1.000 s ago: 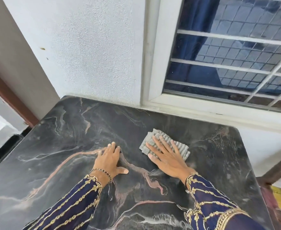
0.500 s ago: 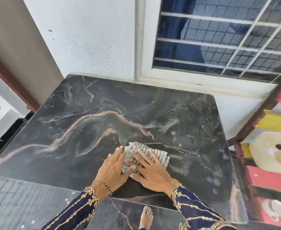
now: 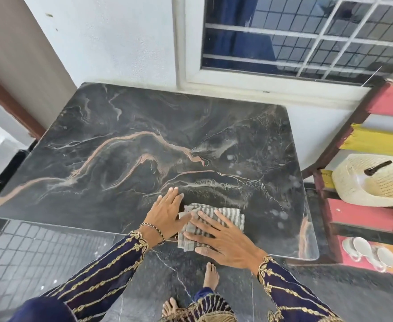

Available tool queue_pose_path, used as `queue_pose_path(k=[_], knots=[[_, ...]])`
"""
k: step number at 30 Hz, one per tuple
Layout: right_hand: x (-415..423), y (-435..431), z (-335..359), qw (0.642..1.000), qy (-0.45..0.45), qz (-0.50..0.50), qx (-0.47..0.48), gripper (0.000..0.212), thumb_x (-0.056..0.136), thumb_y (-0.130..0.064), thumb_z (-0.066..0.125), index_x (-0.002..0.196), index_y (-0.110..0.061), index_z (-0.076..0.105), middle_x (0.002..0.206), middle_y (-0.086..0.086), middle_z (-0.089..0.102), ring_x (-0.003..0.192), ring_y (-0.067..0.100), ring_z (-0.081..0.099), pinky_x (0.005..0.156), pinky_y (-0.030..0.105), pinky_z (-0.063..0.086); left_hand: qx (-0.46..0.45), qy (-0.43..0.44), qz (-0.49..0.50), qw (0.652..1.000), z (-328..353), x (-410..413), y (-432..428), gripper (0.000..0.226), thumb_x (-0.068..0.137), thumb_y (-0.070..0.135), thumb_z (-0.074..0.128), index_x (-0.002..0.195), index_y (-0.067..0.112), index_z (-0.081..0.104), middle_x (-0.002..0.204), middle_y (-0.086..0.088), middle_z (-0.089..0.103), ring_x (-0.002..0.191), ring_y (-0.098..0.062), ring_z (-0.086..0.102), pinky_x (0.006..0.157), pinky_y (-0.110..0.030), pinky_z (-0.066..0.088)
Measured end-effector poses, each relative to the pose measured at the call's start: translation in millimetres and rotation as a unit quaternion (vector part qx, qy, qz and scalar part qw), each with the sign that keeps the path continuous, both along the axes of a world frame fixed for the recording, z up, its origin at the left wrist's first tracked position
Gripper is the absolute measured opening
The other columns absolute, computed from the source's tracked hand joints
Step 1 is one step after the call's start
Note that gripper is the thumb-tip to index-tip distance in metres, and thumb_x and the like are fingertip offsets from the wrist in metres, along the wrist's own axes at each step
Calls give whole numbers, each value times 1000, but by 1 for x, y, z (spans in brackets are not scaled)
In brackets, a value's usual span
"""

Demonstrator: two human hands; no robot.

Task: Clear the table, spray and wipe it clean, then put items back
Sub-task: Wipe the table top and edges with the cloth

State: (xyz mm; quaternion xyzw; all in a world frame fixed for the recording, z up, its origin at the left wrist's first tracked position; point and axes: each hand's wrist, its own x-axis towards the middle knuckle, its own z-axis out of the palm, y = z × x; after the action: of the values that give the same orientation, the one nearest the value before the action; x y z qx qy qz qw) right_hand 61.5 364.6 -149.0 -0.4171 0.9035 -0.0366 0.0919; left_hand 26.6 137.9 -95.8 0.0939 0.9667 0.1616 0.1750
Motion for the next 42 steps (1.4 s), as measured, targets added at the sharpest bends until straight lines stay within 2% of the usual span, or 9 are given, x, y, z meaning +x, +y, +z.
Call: queue_pose_path(k=[8,13,16,21,24,27,32,37,42], knots=[[-84,36,3,999,-37,-17,1,51,108,-62,18,158,-51,21,171,-18,-11,158,9,-13,124,43,-17,4,-17,-22,1000,-7,-52,28,81,87,59,52,151,18,23,163,-3,10,151,-18,7,124,-40,7],[-178,50,2,995,-73,-61,7,53,104,-67,12,156,-59,4,163,-27,-28,150,0,-32,114,32,-36,14,-37,-24,999,-8,-118,52,116,69,72,63,154,14,9,164,-3,0,151,-17,1,123,-37,4],[-239,55,2,992,-102,-68,20,54,103,-69,11,155,-61,-1,158,-32,-34,143,-5,-40,105,26,-42,-36,-37,-9,999,-8,-170,67,137,59,76,68,153,7,-4,163,-8,-2,151,-23,-4,124,-43,5],[-334,60,-2,992,-110,-63,25,53,100,-72,10,150,-65,-8,161,-31,-29,143,-4,-40,114,33,-32,-161,-112,64,978,-3,-254,86,163,39,78,76,149,2,-17,161,-11,-13,149,-36,-10,111,-68,20],[-383,60,-3,993,-102,-60,22,53,101,-71,11,150,-66,-8,161,-31,-29,142,-3,-40,117,34,-28,-195,-187,84,959,-1,-282,99,162,41,73,80,147,-3,-15,159,-20,-16,145,-48,-10,102,-72,31],[-426,59,-5,993,-94,-67,20,53,102,-70,13,151,-66,-8,161,-32,-27,142,-3,-38,119,38,-23,-222,-222,78,946,-5,-293,110,158,46,69,82,146,-6,-14,156,-28,-17,142,-55,-11,102,-72,33],[-484,54,-3,991,-88,-99,6,52,103,-69,14,149,-66,-8,162,-29,-24,152,1,-26,125,45,-17,-240,-235,72,939,-8,-295,111,157,49,68,81,144,-9,-16,155,-31,-17,142,-56,-10,100,-71,36],[-490,63,-5,993,-80,-87,-7,51,100,-73,10,145,-69,-15,161,-30,-26,151,0,-28,122,43,-21,-245,-235,58,939,-2,-291,112,154,51,70,79,146,-7,-14,155,-30,-17,143,-54,-9,101,-71,35],[-483,126,-6,989,-74,-125,-8,58,86,-84,-6,140,-72,-21,159,-33,-30,149,-1,-31,124,44,-20,-276,-217,32,936,-3,-291,111,152,49,76,75,148,-5,-6,156,-30,-9,142,-55,-4,98,-68,41]])
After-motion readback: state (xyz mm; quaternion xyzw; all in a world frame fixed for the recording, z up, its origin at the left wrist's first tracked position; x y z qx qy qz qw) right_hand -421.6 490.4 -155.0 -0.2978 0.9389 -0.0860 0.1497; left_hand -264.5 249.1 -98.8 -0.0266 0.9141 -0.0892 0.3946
